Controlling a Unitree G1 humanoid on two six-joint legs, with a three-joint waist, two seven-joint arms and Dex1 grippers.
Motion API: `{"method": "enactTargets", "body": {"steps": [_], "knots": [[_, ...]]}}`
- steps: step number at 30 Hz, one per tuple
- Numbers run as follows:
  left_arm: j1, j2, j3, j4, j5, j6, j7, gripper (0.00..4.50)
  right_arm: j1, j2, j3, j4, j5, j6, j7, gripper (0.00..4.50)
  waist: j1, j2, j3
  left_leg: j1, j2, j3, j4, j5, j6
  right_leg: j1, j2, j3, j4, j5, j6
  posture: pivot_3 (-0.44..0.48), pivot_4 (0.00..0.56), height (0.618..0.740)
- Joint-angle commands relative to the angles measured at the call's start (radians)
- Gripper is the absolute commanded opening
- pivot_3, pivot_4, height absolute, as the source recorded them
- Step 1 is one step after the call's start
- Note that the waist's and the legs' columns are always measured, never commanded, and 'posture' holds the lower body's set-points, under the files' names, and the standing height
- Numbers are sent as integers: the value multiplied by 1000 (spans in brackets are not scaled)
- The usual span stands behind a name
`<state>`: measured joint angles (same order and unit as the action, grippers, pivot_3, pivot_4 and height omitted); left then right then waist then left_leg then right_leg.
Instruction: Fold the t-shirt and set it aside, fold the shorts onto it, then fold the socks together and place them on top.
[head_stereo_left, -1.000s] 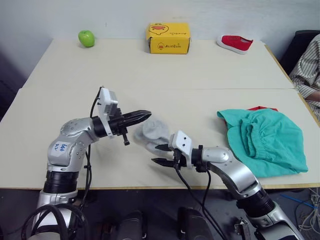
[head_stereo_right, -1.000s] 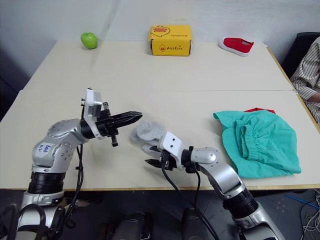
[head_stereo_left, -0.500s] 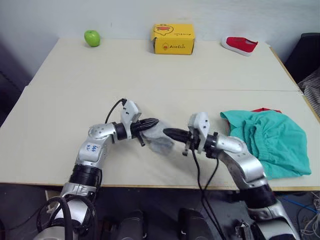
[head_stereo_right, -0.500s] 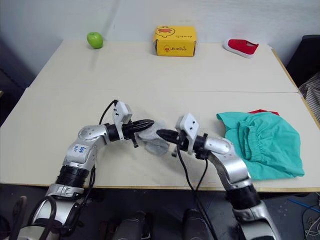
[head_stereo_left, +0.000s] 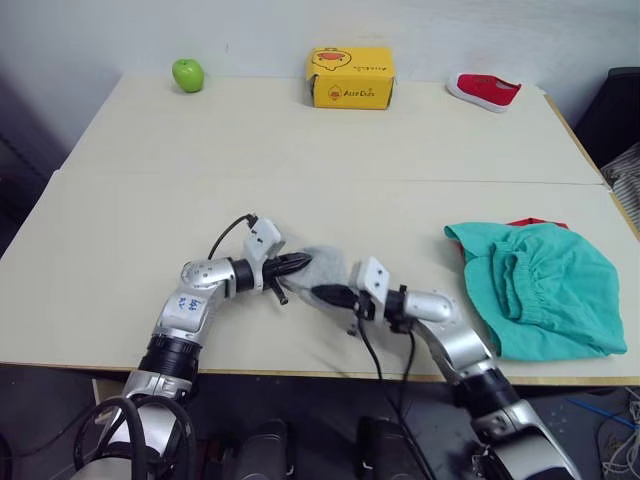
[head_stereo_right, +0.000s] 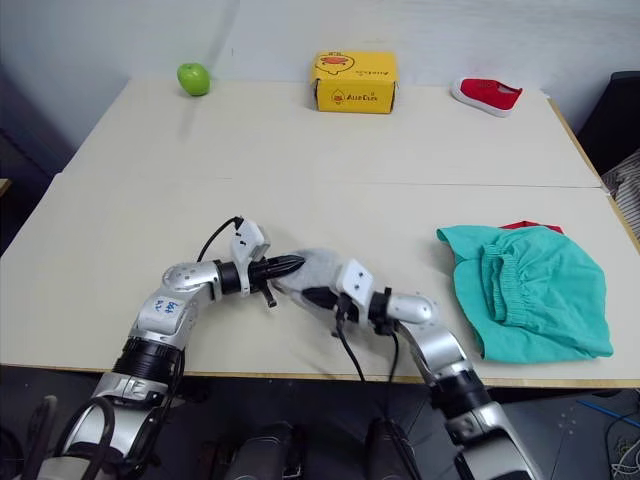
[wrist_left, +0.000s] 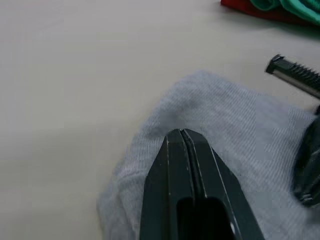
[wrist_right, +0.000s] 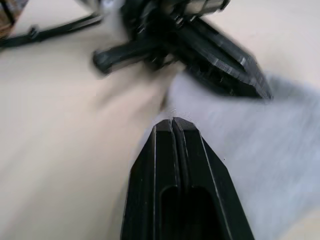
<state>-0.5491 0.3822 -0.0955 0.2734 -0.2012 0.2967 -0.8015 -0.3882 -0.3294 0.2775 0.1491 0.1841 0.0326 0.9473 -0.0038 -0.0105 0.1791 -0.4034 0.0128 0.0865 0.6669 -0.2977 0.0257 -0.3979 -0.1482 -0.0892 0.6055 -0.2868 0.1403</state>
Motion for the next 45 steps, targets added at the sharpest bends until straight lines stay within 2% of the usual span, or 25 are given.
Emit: {"method": "enactTargets", "body": {"steps": [1, 8, 13, 18, 21, 24, 29, 32, 39, 42, 45], "knots": [[24, 11, -2, -49, -3, -12, -22, 0, 14, -22, -31, -100, 64, 16, 50, 44, -2, 0, 0, 1, 0, 0, 0, 0, 0, 0, 0, 0, 1, 0, 0, 0, 150, 740], [61, 32, -17, -64, 22, -49, -31, 0, -109, 35, -160, -20, 202, 140, 17, 44, -5, 0, 0, 2, 2, 0, 0, 1, -2, 0, 0, 0, 2, 0, 0, 0, 150, 740], [62, 26, -22, -63, 24, -56, -27, 0, -201, 56, -128, 190, 78, 119, -47, 44, -3, 0, 0, 3, 2, 1, -1, 0, -2, 0, -1, 0, 2, 0, 0, 0, 150, 740], [62, 21, -23, -64, 23, -61, -23, 0, -238, 39, -167, 314, 65, 97, -46, 44, -6, 0, 0, 2, 1, 2, 0, 0, -1, 0, -1, 0, 2, 0, 0, 0, 150, 740], [61, 24, -21, -61, 21, -70, -27, 0, -205, -12, -230, 191, 214, 295, 43, 651, 0, 0, 0, 2, 1, 2, 0, 0, -1, 0, -1, 0, 2, 0, 0, 0, 150, 740], [63, 28, -19, -59, 19, -81, -31, 0, -178, -83, -260, 72, 314, 520, 76, 1667, 0, 0, 0, 2, 1, 1, 0, 0, 0, 0, -1, 0, 2, 0, 0, 0, 150, 740], [72, 38, -13, -54, 17, -107, -43, 0, -202, -183, -304, -4, 476, 1008, 29, 3431, -1, 0, 0, 2, 2, 1, 0, -1, 0, -1, -2, 0, 1, 1, -1, 0, 150, 740], [78, 42, -14, -47, 20, -120, -45, 0, -244, -145, -331, 30, 522, 1161, -36, 4478, -4, 0, 0, 2, 3, 1, -1, -1, -1, -1, -2, 0, 0, 1, -1, 0, 150, 740], [82, 38, -19, -46, 27, -129, -40, 0, -337, 37, -315, 95, 512, 1287, -175, 4478, -6, 1, 0, -1, 2, 4, -1, -1, -1, -7, -2, 1, 4, 1, -2, 0, 150, 740], [88, 40, -21, -52, 35, -133, -35, 0, -387, 128, -375, 142, 497, 1277, -288, 3875, -7, 1, 0, -1, 2, 7, -1, -1, 0, -9, -2, 0, 6, 2, -4, 0, 150, 740], [93, 46, -15, -54, 35, -138, -34, 0, -417, 172, -441, 169, 505, 1274, -356, 2807, -10, 1, 0, -1, 2, 8, -1, -1, 0, -11, -2, 0, 7, 2, -4, 0, 150, 740]]}}
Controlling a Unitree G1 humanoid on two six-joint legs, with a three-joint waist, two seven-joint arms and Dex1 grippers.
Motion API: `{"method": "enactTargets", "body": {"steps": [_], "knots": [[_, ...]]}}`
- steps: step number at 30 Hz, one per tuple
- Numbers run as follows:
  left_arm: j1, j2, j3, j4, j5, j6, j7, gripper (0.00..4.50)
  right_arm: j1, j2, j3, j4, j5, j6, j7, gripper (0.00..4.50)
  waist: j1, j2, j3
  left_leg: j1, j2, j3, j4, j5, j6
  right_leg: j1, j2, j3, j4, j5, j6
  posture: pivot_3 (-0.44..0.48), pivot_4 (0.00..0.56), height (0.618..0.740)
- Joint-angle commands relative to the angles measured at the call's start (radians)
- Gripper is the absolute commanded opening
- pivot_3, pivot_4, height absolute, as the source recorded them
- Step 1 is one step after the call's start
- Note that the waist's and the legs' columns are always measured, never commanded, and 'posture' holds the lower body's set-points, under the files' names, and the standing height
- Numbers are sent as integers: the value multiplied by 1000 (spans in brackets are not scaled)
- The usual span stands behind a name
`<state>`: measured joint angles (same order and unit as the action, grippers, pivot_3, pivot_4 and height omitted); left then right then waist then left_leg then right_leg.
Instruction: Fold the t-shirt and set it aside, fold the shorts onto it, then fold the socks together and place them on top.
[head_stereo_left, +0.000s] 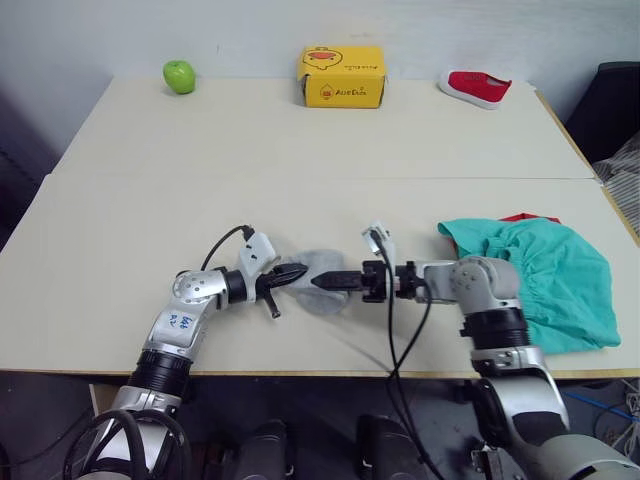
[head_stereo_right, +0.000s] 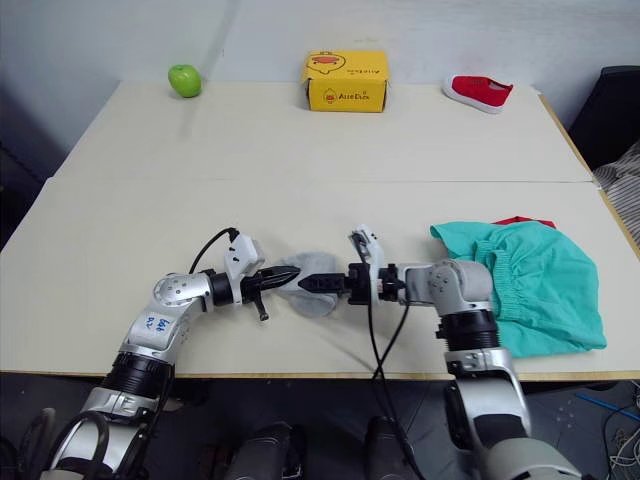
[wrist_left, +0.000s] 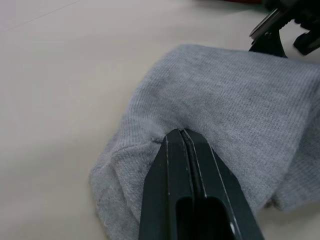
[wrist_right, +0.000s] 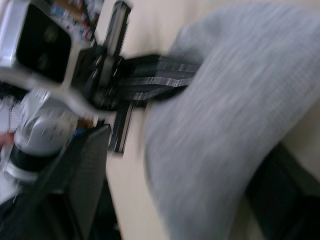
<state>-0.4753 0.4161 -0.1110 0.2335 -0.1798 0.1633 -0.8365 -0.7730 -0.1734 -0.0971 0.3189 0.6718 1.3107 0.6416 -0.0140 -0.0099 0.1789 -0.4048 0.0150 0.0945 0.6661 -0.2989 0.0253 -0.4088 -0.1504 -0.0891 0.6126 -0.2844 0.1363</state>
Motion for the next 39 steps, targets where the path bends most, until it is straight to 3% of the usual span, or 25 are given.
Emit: {"method": "enactTargets", "body": {"steps": [1, 7, 9, 12, 13, 15, 20, 25, 34, 39], "knots": [[22, 14, 3, -15, 12, -7, 0, 0, -31, 17, -75, -4, 19, 0, -60, 2449, 2, 0, 0, 0, 0, 0, 0, 0, 0, 0, 0, 0, 0, 0, 0, 0, 150, 740], [38, 15, 31, -41, -31, -14, -28, 0, 35, -16, -116, -74, 53, 40, -63, 325, -8, 0, 0, 0, 0, 1, 0, 0, 1, 0, 0, 0, 0, 0, 0, 0, 150, 740], [45, 15, 56, -74, -80, -5, -57, 0, 63, -26, -156, -127, 98, 48, -51, 38, -8, 0, 0, -1, 0, 1, 0, 0, 1, 0, 0, 0, 0, 0, 0, 0, 150, 740], [75, 32, 98, -181, -213, 100, -127, 395, 100, -55, -235, -220, 190, 85, -32, 38, -12, 0, 0, -2, 0, 1, 0, -1, 2, -1, 0, 0, -1, 0, 0, 0, 150, 740], [93, 58, 113, -260, -251, 108, -161, 579, 115, -83, -342, -268, 278, 117, -37, 38, -13, 0, 0, -2, 0, 1, 0, -1, 2, -1, 0, 0, -1, 0, 0, 0, 150, 740], [116, 89, 143, -381, -313, 129, -185, 1312, 144, -149, -540, -331, 429, 164, -68, 38, -10, 1, 1, -3, 0, 1, -1, -1, 2, -2, 0, 0, -3, 0, 0, 0, 150, 740], [153, 85, 194, -515, -413, 206, -122, 2773, 221, -280, -851, -354, 629, 112, -278, 38, 7, 1, 1, -1, 0, 0, -1, -2, 3, 2, 0, 0, -5, 0, 0, 0, 150, 740], [180, 55, 210, -555, -457, 216, -84, 4378, 337, -360, -967, -349, 703, -8, -404, 38, 11, 1, 1, -1, 0, 3, -1, -2, 4, 2, 1, 2, -6, 1, 1, 0, 150, 740], [204, 82, 198, -575, -487, 247, -115, 4500, 536, -282, -896, -177, 472, -340, -409, 38, 11, 2, 0, 1, 0, 6, 0, -1, 4, 1, 2, 6, -6, 2, 3, 0, 150, 740], [217, 136, 230, -575, -523, 281, -147, 4500, 592, -315, -895, -144, 527, -317, -386, 1751, 11, 3, 0, 1, 0, 6, 0, -1, 5, 1, 2, 6, -6, 2, 3, 0, 150, 740]]}}
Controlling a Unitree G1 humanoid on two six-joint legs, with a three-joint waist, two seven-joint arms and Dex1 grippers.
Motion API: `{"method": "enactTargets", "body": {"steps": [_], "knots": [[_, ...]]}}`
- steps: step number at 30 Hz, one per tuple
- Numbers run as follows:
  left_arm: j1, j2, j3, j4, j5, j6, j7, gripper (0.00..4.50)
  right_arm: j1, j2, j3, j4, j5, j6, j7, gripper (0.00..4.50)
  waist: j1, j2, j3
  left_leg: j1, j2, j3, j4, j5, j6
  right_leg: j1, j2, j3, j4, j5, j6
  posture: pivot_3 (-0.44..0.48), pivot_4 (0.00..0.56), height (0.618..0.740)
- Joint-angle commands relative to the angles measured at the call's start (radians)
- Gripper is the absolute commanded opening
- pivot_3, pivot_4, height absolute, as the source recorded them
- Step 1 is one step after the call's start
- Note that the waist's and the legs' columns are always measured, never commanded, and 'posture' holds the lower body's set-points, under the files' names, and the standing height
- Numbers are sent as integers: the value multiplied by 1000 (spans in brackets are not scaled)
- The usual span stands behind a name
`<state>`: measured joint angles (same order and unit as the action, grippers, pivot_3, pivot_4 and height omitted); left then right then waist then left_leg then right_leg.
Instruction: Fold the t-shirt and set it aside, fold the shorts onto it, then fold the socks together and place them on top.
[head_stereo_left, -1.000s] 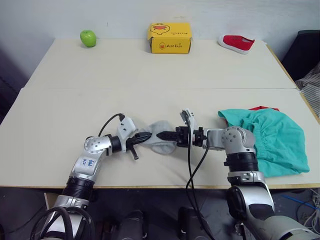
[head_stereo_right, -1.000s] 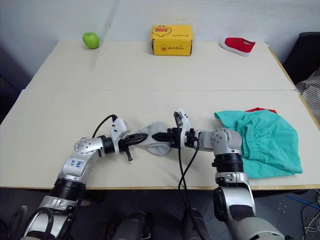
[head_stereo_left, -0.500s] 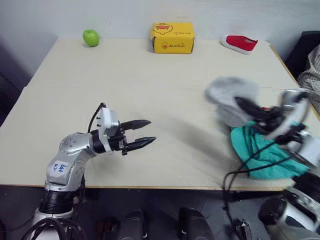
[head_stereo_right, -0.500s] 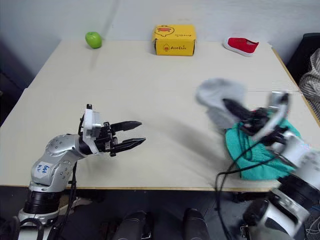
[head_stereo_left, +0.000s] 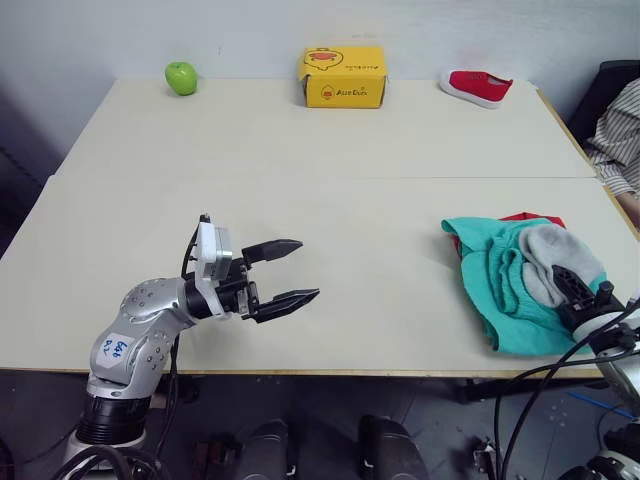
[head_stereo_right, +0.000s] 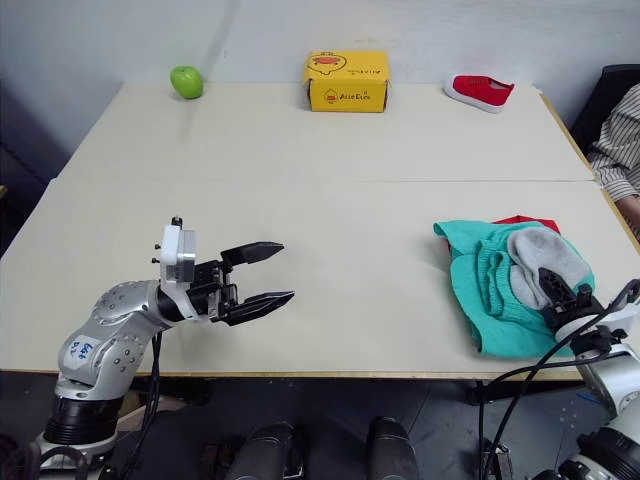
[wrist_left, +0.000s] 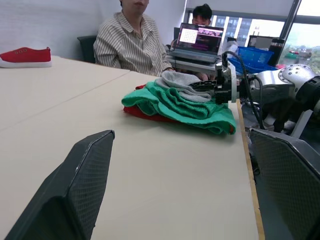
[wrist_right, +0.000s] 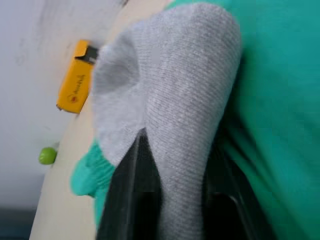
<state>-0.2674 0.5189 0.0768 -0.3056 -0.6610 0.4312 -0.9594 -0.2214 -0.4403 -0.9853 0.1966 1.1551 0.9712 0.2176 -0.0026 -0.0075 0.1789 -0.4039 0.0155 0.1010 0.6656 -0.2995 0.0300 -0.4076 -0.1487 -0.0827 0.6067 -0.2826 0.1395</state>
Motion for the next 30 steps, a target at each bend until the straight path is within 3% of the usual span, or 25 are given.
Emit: {"method": "enactTargets", "body": {"steps": [1, 5, 8, 12, 14, 16, 17, 19, 21, 27, 30], "knots": [[13, 48, 51, -33, -56, 26, -32, 4500, 73, -77, 9, -41, 51, 57, 64, 2104, 1, 1, 0, 0, 0, 0, 0, 0, 0, 0, 0, 0, 0, 0, 0, 0, 150, 740], [71, 124, 85, -18, -78, 62, -85, 4500, 239, -223, 10, -101, 86, 169, 190, 3540, 3, 2, -1, 0, 0, -1, 0, -1, 2, 0, 0, 1, -1, 0, 0, 0, 150, 740], [121, 147, 114, 25, -27, -1, -95, 4500, 377, -352, 29, -121, -5, 134, 333, 4480, 4, 3, -1, 0, -1, 0, 0, -4, 6, 0, -1, 2, -7, 0, 0, 0, 150, 740], [227, 223, 192, 95, 53, -103, -145, 4500, 565, -519, 104, -243, -254, -150, 654, 4480, -4, 3, -1, 1, 1, 4, -1, -7, 9, 1, 0, 3, -12, 1, 1, 0, 150, 740], [257, 252, 218, 117, 80, -135, -148, 4500, 609, -546, 139, -299, -358, -328, 792, 4480, -9, 3, -1, 2, 2, 6, -1, -8, 7, 0, 1, 4, -12, 1, 1, 0, 150, 740], [314, 270, 263, 127, 123, -196, -141, 4500, 617, -572, 253, -344, -522, -597, 916, 4480, -9, 3, -1, 3, 4, 6, -1, -9, 6, 1, 3, 3, -12, 1, 1, 0, 150, 740], [358, 272, 285, 138, 176, -254, -120, 4500, 579, -576, 346, -353, -608, -770, 980, 4480, -10, 3, -1, 3, 4, 6, -1, -9, 6, 1, 3, 3, -12, 1, 1, 0, 150, 740], [414, 274, 309, 156, 246, -329, -91, 4500, 465, -542, 461, -351, -647, -924, 1040, 4480, -18, 1, -1, 4, 5, 7, -2, -10, 3, 1, 4, 4, -13, 1, 1, 0, 150, 740], [436, 271, 317, 169, 278, -371, -73, 4500, 371, -502, 519, -333, -639, -965, 1048, 4480, -19, 1, 0, 3, 5, 7, -2, -8, -1, 0, 3, 4, -14, 1, 1, 0, 150, 740], [543, 269, 379, 187, 306, -441, -57, 4500, 56, -348, 857, -184, -792, -1184, 1129, 4480, -9, 0, 0, 3, 5, 7, -1, -8, -1, -1, 1, 3, -13, 2, -1, 0, 150, 740], [571, 264, 401, 173, 300, -455, -51, 4500, -19, -295, 912, -96, -823, -1236, 1129, 4480, -6, 0, 1, 2, 5, 7, -1, -8, -1, -2, -1, 3, -12, 4, -4, 0, 150, 740]]}}
